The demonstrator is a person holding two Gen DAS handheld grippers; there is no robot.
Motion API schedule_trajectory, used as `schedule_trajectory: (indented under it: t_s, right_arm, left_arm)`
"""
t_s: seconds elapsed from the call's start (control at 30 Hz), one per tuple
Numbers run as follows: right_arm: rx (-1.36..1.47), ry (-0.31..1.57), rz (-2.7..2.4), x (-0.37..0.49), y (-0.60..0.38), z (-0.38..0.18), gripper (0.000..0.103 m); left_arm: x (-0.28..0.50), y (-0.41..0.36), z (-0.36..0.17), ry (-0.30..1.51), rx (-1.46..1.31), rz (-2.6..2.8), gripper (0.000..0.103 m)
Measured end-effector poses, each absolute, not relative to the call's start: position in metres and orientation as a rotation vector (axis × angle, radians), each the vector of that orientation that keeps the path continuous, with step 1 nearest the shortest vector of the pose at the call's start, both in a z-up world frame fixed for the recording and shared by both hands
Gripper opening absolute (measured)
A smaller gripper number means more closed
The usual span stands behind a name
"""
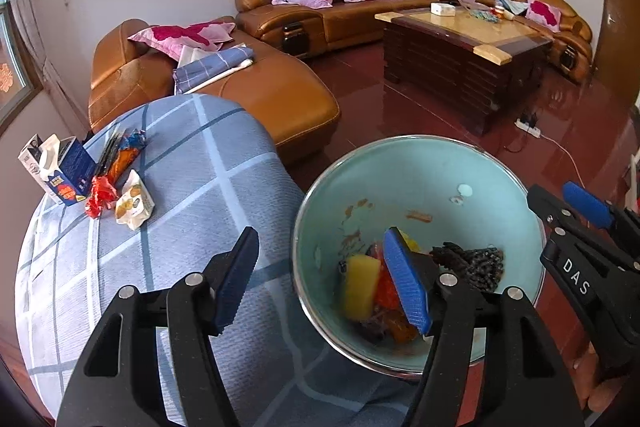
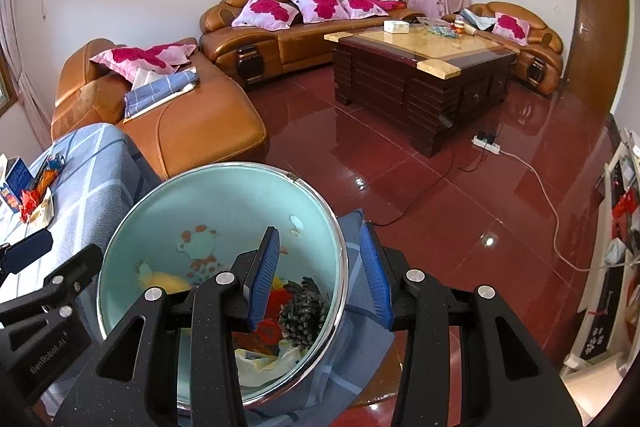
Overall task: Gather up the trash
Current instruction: 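Open both tools over the teal bucket to drop the bag and sponge, then move both tools back over the table toward the remaining wrappers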
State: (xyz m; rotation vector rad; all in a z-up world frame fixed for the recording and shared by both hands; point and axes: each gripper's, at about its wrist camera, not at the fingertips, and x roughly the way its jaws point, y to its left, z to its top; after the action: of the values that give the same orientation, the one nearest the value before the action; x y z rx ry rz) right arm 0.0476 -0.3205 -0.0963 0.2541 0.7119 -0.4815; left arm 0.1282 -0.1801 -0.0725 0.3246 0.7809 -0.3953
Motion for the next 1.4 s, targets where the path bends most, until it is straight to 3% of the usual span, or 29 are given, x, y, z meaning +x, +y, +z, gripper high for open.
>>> schedule_trajectory:
  t_s: [0.13, 0.8, 1.4]
  right_arm:
    - [0.244, 0.706, -0.468, 0.046, -0.316, -0.093, 0.042]
    - [0.166, 0.710, -0.358, 0.072, -0.252, -0.080, 0.042]
    - [0.080, 0.765, -0.117, 0.141, -0.143, -0.077, 0.042]
  left_arm:
    - [0.128, -0.173, -0.070, 0.777, 0.320, -0.379, 0.070]
    - [0.148, -0.092, -0.069, 0.808, 0.247, -0.252, 0.072]
    - [0.186, 0.063, -0.087, 0.874, 0.127, 0.010, 0.075]
